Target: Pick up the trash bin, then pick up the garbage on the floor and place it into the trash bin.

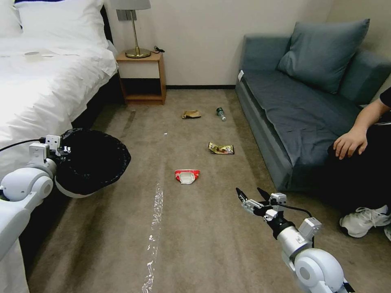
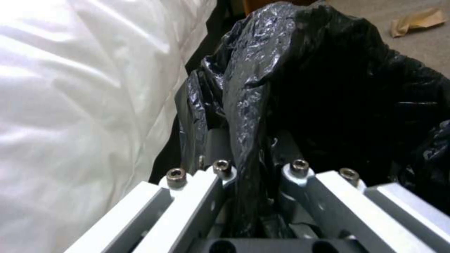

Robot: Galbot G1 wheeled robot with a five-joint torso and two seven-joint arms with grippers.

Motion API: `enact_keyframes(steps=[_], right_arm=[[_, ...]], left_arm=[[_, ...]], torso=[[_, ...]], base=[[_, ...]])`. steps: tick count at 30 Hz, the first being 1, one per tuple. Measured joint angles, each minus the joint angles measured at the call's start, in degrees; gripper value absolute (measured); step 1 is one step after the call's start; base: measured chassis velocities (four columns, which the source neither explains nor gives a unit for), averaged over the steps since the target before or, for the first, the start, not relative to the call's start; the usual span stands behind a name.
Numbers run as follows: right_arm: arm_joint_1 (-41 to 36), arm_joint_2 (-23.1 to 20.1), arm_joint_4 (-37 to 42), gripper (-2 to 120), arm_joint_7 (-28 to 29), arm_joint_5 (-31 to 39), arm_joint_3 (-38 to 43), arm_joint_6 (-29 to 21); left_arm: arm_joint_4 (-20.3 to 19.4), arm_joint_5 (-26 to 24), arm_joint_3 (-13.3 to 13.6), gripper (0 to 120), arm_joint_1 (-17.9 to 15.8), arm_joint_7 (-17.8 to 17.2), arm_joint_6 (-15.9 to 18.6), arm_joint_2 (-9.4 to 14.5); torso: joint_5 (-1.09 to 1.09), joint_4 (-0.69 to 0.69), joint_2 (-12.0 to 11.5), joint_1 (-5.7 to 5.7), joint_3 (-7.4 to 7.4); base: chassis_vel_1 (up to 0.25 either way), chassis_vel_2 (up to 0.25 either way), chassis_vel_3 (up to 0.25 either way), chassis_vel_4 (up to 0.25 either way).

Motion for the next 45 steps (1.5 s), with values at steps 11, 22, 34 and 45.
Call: enact_keyframes(steps=[11,22,34,45], right_arm=[[0.10,-0.06,-0.35,100,-0.11,-0.20,-0.34,0.04],[0.51,1.03,-0.92,100,-0.14,-0.87,-1.16,0.05],[0.32,2.38,-1.35,100,-0.18,-1.76,-1.56,0.04],[0.02,3.30,-2.34,100,-1.00,-2.91,-1.97,0.51]], left_arm=[[0.40,0.05,-0.12,5,-0.16,0.23,-0.19,0.01],[1.22,0.44,-0.11,5,-0.60,1.33,-0.57,0.00],[1.89,0.69,0.35,5,-1.25,2.20,-1.08,-0.20],[1.91,1.03,0.43,5,-0.88,2.52,-1.39,-0.38]], torso=[[0.00,0.01,0.00,0.00,0.00],[0.00,0.01,0.00,0.00,0.00],[0.00,0.00,0.00,0.00,0.00],[0.01,-0.02,0.00,0.00,0.01]], base=[[-0.008,0.013,0.016,-0.010],[0.000,0.000,0.000,0.000],[-0.015,0.018,0.019,-0.017],[-0.091,0.103,0.103,-0.098]])
